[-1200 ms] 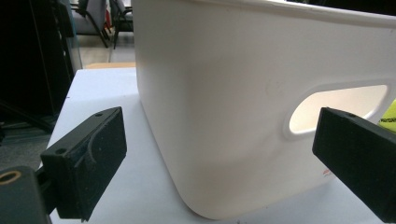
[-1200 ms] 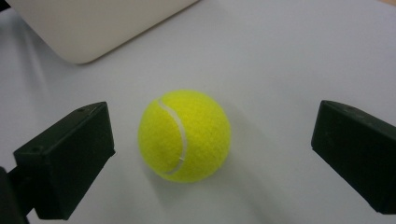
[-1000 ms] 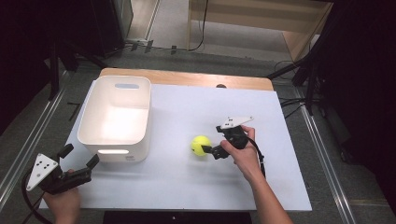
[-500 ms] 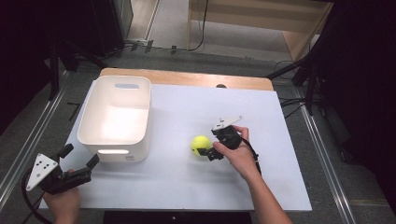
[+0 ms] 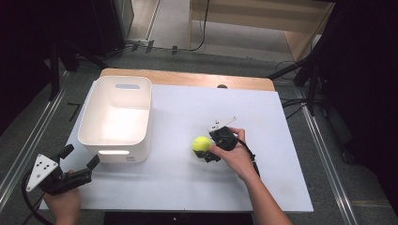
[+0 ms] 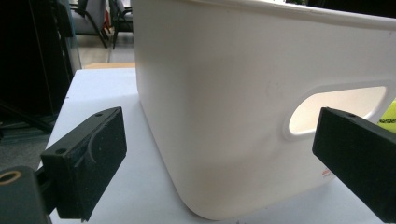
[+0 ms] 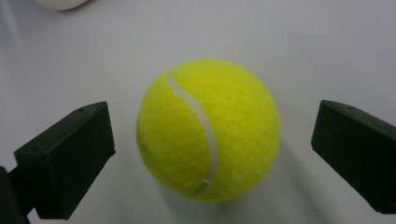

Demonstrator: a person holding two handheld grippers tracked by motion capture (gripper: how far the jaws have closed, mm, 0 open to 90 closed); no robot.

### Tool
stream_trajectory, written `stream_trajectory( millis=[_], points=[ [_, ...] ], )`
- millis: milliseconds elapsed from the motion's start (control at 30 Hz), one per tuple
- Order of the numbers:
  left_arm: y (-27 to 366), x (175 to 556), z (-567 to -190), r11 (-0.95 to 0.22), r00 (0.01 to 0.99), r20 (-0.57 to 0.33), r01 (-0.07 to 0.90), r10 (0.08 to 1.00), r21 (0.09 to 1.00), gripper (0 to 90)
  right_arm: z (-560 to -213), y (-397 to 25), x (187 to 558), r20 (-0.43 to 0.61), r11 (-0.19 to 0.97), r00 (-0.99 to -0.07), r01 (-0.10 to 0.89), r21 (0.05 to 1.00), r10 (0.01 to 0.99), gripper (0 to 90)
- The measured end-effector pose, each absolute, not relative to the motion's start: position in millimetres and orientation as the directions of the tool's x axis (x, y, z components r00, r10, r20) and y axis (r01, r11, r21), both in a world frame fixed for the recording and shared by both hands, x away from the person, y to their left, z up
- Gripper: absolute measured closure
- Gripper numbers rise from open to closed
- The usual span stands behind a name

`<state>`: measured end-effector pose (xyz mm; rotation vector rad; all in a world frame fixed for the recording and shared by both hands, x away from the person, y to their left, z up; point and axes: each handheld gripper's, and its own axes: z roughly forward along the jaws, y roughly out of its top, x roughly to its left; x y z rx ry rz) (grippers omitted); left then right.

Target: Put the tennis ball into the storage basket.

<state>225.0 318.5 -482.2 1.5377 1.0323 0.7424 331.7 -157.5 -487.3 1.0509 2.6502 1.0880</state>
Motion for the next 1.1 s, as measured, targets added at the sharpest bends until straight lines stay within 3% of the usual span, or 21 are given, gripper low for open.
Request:
stream_trajectory(
  millis=[300, 567, 833, 900, 1100],
  points=[
    [318, 225, -482, -0.033, 0.427, -0.068, 0.224, 0.902, 0.974, 2.8, -495, -148, 332, 0.140, 0.549, -0.762, 0.568, 0.613, 0.632, 0.0],
    [319, 225, -482, -0.033, 0.428, -0.069, 0.225, 0.901, 0.974, 2.8, -495, -146, 333, 0.122, 0.552, -0.761, 0.560, 0.618, 0.637, 5.4],
    [319, 225, -482, -0.031, 0.429, -0.071, 0.227, 0.901, 0.973, 2.8, -496, -144, 332, 0.108, 0.553, -0.758, 0.557, 0.620, 0.643, 15.1],
    [319, 225, -482, -0.031, 0.429, -0.071, 0.227, 0.901, 0.973, 2.8, -498, -142, 332, 0.114, 0.555, -0.756, 0.565, 0.611, 0.644, 21.3],
    [319, 225, -482, -0.031, 0.430, -0.072, 0.227, 0.900, 0.974, 2.8, -499, -142, 333, 0.128, 0.546, -0.755, 0.569, 0.614, 0.643, 23.6]
  ],
)
